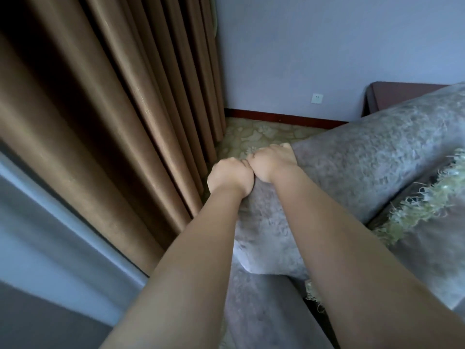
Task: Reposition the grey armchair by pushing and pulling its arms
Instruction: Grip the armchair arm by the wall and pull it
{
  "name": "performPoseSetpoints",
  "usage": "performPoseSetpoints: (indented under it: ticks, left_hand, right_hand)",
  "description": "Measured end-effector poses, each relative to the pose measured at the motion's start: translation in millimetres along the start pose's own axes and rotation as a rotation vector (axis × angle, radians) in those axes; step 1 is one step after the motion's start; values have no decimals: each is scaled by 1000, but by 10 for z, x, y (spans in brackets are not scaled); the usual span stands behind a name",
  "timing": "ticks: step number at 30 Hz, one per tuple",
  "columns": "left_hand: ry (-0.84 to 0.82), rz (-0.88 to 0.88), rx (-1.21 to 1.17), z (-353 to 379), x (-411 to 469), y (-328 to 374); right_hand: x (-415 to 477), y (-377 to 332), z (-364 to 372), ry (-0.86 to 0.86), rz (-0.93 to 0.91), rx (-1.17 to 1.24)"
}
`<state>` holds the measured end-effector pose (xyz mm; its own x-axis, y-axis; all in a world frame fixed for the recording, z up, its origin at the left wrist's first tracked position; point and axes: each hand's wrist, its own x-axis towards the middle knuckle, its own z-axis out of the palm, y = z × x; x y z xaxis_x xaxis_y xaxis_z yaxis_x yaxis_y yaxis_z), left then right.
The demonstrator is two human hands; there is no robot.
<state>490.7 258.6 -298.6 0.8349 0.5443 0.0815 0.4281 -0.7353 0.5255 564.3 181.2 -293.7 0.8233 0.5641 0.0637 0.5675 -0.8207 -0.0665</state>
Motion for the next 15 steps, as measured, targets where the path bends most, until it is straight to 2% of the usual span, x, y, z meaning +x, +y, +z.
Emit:
performPoseSetpoints:
  ticks: [15]
  left_hand:
    - [36,-116,-17,-304,-748,-580]
  right_hand:
    - [-697,-702,15,-27,-152,-55]
